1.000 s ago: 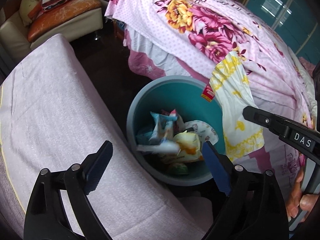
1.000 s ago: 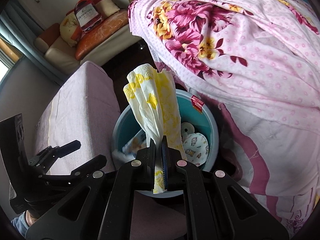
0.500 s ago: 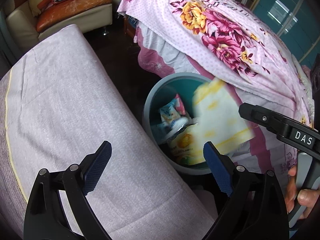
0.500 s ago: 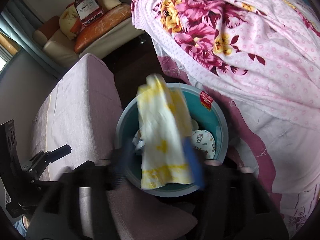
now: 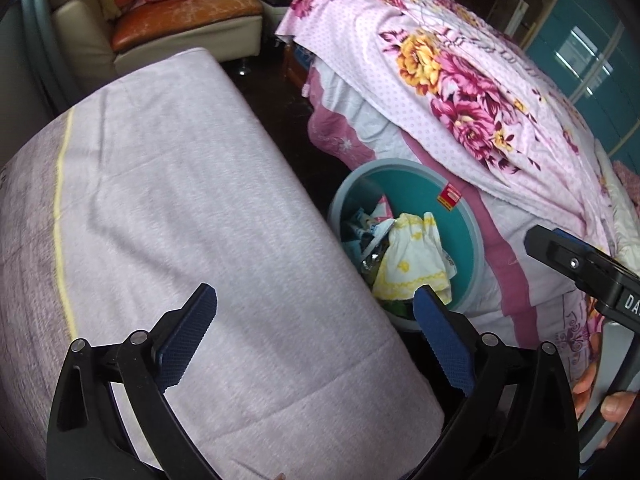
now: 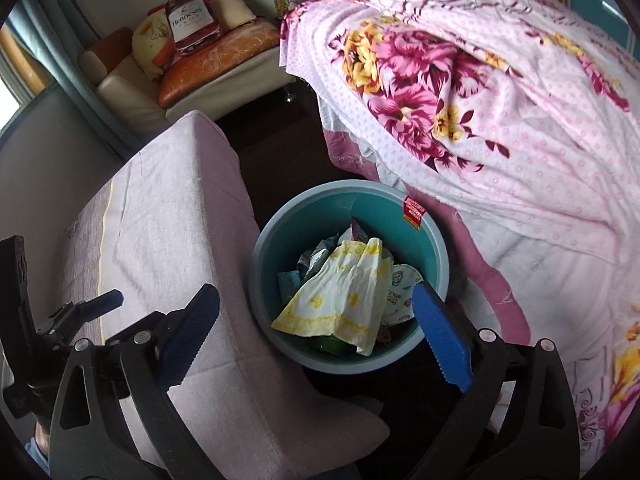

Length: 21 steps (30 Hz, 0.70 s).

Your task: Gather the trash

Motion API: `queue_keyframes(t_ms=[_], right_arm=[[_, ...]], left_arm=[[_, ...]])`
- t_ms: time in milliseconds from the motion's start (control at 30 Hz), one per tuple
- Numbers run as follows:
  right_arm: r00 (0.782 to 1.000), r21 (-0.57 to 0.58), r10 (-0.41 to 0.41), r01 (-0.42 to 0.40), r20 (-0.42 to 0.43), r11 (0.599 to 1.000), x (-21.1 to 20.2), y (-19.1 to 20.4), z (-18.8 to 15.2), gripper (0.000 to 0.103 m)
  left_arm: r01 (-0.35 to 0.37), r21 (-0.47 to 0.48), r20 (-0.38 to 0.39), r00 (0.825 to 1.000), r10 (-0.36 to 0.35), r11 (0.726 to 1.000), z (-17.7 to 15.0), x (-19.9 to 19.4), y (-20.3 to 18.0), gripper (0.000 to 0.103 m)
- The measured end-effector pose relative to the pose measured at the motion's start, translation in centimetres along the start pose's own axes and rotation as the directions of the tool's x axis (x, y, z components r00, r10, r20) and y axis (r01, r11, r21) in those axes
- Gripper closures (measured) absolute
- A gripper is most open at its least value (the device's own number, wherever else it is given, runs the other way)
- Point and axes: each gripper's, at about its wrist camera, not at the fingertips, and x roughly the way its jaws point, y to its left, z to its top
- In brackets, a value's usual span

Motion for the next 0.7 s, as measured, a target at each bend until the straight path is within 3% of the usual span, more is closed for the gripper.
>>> queue_keyframes(t_ms=[700], right_arm=[[0.998, -0.062, -0.004, 0.007, 0.06, 0.998, -5.1, 3.1, -3.2, 0.007]], left_arm=[[-0.019, -0.072, 0.096, 0.995, 0.026, 0.997, -4.2, -6.0, 2.8, 0.004]])
